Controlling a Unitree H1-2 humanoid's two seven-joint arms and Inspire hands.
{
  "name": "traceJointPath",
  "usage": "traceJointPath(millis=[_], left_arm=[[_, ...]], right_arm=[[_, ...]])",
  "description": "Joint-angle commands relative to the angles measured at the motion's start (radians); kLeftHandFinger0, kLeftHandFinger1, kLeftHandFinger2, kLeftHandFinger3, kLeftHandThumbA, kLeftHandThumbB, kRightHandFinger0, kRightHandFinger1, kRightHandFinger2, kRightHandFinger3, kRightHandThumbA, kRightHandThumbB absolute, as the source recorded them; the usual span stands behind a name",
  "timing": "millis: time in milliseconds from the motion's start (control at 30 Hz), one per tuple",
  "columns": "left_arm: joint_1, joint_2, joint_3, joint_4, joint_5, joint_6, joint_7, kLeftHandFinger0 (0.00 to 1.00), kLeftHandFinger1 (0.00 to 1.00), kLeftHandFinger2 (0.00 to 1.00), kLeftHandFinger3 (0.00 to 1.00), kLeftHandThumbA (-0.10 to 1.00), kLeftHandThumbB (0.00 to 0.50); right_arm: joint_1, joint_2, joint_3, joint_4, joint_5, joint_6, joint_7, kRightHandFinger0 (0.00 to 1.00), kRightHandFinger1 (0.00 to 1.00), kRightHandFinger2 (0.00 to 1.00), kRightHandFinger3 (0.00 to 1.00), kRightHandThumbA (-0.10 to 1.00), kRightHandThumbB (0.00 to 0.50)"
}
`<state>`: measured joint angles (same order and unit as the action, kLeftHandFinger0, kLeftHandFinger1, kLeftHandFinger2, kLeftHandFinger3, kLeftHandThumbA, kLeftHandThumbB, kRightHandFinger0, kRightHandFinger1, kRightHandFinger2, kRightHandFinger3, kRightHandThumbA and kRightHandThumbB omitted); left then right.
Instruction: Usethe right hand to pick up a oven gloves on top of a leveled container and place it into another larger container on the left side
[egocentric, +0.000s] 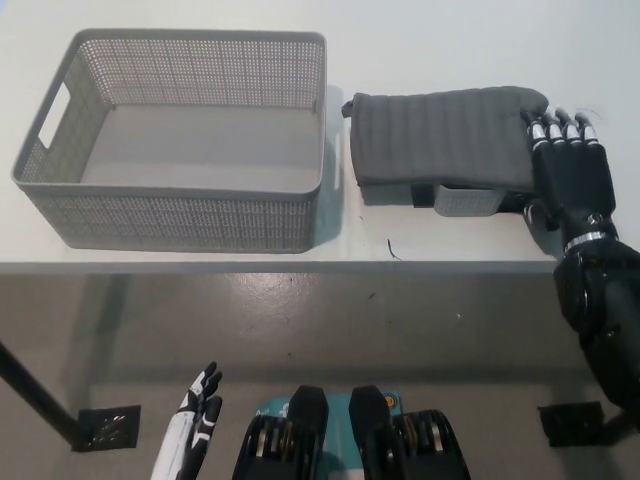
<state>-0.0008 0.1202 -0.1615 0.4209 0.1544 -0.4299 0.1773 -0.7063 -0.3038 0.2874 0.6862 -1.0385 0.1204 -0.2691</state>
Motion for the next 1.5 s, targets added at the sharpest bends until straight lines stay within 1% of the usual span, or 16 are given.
traceJointPath(millis=[0, 100, 200, 267, 400, 567, 700, 733, 767, 833, 867, 933, 1000, 1233, 1367, 1467], left_arm=[[-0.021, 0.023, -0.017, -0.014, 0.032, -0.040, 0.022, 1.00, 1.00, 1.00, 1.00, 1.00, 0.091], [-0.026, 0.027, -0.019, -0.013, 0.039, -0.040, 0.021, 1.00, 1.00, 1.00, 1.00, 1.00, 0.077], [-0.029, 0.029, -0.021, -0.011, 0.039, -0.040, 0.019, 1.00, 1.00, 1.00, 1.00, 1.00, 0.060], [-0.028, 0.027, -0.021, -0.011, 0.029, -0.040, 0.015, 1.00, 1.00, 0.98, 1.00, 1.00, 0.044], [-0.036, 0.027, -0.023, -0.005, 0.036, -0.040, 0.021, 1.00, 1.00, 0.95, 1.00, 1.00, 0.034], [-0.034, 0.028, -0.029, -0.006, 0.037, -0.040, 0.026, 1.00, 1.00, 0.94, 1.00, 1.00, 0.017], [-0.032, 0.029, -0.031, -0.006, 0.043, -0.040, 0.031, 1.00, 1.00, 0.92, 1.00, 1.00, 0.017], [-0.029, 0.028, -0.029, -0.010, 0.045, -0.040, 0.031, 1.00, 1.00, 0.92, 1.00, 1.00, 0.022], [-0.028, 0.027, -0.026, -0.010, 0.040, -0.040, 0.029, 1.00, 1.00, 0.92, 1.00, 1.00, 0.029], [-0.028, 0.029, -0.027, -0.009, 0.042, -0.040, 0.026, 1.00, 1.00, 0.93, 1.00, 1.00, 0.048], [-0.026, 0.029, -0.028, -0.010, 0.048, -0.040, 0.026, 1.00, 1.00, 0.96, 1.00, 1.00, 0.060], [-0.024, 0.029, -0.029, -0.008, 0.044, -0.040, 0.024, 1.00, 1.00, 0.98, 1.00, 1.00, 0.086], [-0.021, 0.028, -0.030, -0.010, 0.039, -0.040, 0.019, 1.00, 1.00, 1.00, 1.00, 1.00, 0.089], [-0.022, 0.032, -0.035, -0.004, 0.046, -0.040, 0.029, 1.00, 1.00, 1.00, 1.00, 1.00, 0.102], [-0.021, 0.032, -0.033, -0.010, 0.051, -0.040, 0.030, 1.00, 1.00, 1.00, 1.00, 1.00, 0.101], [-0.022, 0.032, -0.030, -0.012, 0.042, -0.040, 0.021, 1.00, 1.00, 1.00, 1.00, 1.00, 0.100]], right_arm=[[-0.176, 0.030, -0.033, 0.210, 0.093, -0.368, -0.642, 0.00, 0.00, 0.33, 0.34, -0.10, 0.260], [-0.163, 0.033, -0.058, 0.214, 0.139, -0.416, -0.607, 0.00, 0.09, 0.53, 0.62, -0.10, 0.215], [-0.159, 0.030, -0.058, 0.240, 0.142, -0.435, -0.637, 0.00, 0.15, 0.59, 0.74, -0.10, 0.165], [-0.154, 0.020, -0.055, 0.243, 0.142, -0.451, -0.653, 0.00, 0.21, 0.65, 0.79, -0.10, 0.159], [-0.159, 0.001, -0.054, 0.260, 0.143, -0.472, -0.679, 0.00, 0.23, 0.66, 0.77, -0.10, 0.125], [-0.163, -0.020, -0.059, 0.234, 0.147, -0.487, -0.697, 0.00, 0.17, 0.59, 0.66, -0.10, 0.157], [-0.172, -0.037, -0.076, 0.180, 0.155, -0.485, -0.677, 0.00, 0.17, 0.63, 0.74, -0.10, 0.207], [-0.174, -0.045, -0.082, 0.149, 0.166, -0.497, -0.650, 0.00, 0.21, 0.68, 0.84, -0.10, 0.213], [-0.177, -0.049, -0.090, 0.124, 0.176, -0.497, -0.628, 0.00, 0.23, 0.70, 0.87, -0.10, 0.197], [-0.184, -0.050, -0.115, 0.062, 0.206, -0.495, -0.581, 0.00, 0.27, 0.73, 0.85, -0.10, 0.190], [-0.184, -0.052, -0.120, 0.029, 0.207, -0.487, -0.566, 0.00, 0.27, 0.72, 0.78, -0.10, 0.197], [-0.192, -0.056, -0.118, -0.031, 0.193, -0.481, -0.551, 0.00, 0.26, 0.72, 0.75, -0.10, 0.165], [-0.199, -0.053, -0.117, -0.077, 0.191, -0.472, -0.531, 0.00, 0.25, 0.71, 0.73, -0.10, 0.197], [-0.241, -0.023, -0.086, -0.186, 0.173, -0.427, -0.464, 0.00, 0.14, 0.62, 0.59, -0.10, 0.234], [-0.288, 0.020, -0.053, -0.156, 0.168, -0.424, -0.440, 0.00, 0.17, 0.65, 0.61, -0.10, 0.232], [-0.332, 0.054, -0.015, -0.092, 0.166, -0.434, -0.426, 0.00, 0.27, 0.75, 0.70, -0.10, 0.219]])
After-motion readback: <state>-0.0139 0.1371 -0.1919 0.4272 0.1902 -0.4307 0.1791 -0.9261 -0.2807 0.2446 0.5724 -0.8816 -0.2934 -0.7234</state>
